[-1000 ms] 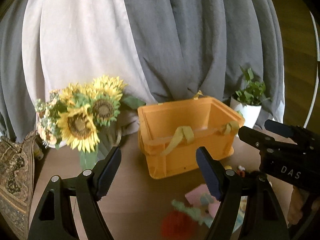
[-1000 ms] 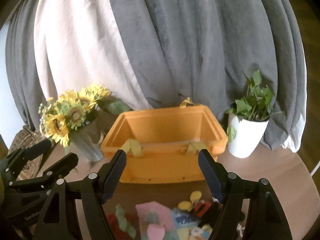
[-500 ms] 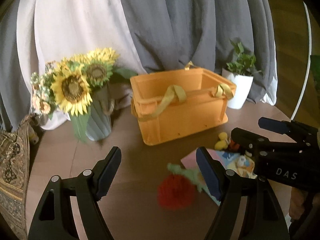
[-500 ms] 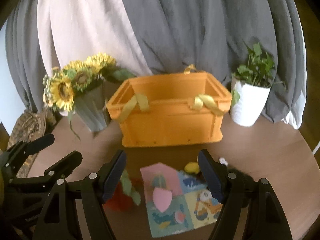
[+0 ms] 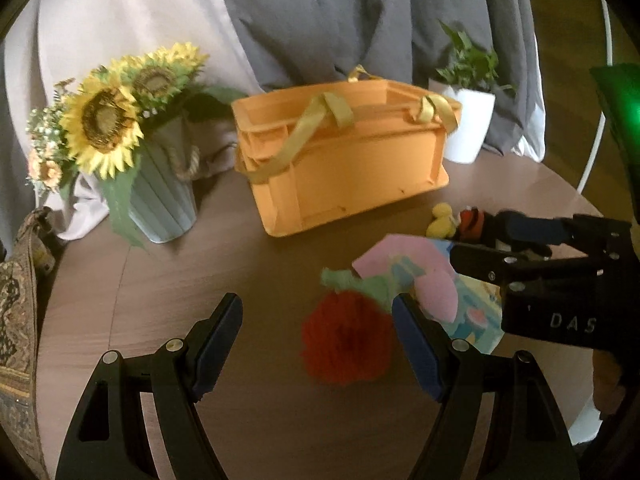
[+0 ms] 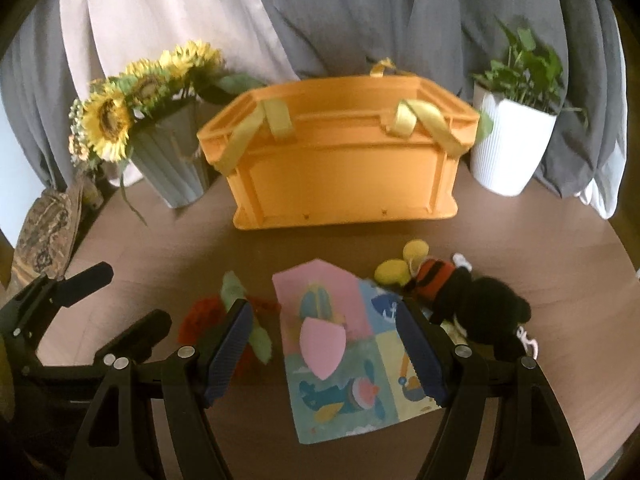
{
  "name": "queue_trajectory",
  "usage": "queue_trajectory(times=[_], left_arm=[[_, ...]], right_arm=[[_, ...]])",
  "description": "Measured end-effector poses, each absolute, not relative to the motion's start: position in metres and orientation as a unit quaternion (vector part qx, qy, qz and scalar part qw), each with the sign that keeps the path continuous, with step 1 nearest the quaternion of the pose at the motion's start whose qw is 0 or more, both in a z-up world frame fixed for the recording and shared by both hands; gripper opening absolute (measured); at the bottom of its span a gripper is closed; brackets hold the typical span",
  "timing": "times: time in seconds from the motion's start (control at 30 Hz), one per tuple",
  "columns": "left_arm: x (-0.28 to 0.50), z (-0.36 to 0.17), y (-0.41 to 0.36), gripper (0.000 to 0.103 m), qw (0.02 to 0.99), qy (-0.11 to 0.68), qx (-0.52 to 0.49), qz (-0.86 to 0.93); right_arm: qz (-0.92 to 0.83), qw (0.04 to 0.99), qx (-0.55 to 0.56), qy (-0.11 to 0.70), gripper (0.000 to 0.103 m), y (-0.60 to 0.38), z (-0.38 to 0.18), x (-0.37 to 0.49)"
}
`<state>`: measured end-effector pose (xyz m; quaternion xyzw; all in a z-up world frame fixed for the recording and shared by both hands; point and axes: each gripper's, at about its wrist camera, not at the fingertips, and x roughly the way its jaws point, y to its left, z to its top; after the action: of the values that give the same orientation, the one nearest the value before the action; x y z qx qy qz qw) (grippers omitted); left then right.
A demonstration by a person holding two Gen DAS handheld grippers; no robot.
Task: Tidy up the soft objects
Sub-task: 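Grasp the red fuzzy toy with the left gripper while the right gripper grasps the pink sponge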
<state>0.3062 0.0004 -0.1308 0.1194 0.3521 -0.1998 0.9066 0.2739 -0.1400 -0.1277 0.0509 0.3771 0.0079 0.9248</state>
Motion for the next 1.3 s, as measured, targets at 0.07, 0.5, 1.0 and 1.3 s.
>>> queue_trajectory(times=[0.07,0.5,1.0,1.3], left_arm=[[0.307,-0.137,-0.001,0.077,0.903,0.353,0.121,-0.211],[0.327,-0.181,-0.009,0.076,0.882,0.378,0.125,-0.251],[0.344,-0.206,-0.018,0.046,0.864,0.404,0.116,-0.277],[0.342,-0.205,-0.016,0.038,0.870,0.402,0.103,-0.266]], right_arm=[[0.006,0.922,0.052,0.385,0.074,-0.139,-0.134,0.275],[0.008,0.897,0.056,0.439,0.063,-0.138,-0.176,0.294],[0.010,0.886,0.050,0.461,0.054,-0.137,-0.196,0.308],[0.023,0.885,0.052,0.463,0.038,-0.134,-0.199,0.312]])
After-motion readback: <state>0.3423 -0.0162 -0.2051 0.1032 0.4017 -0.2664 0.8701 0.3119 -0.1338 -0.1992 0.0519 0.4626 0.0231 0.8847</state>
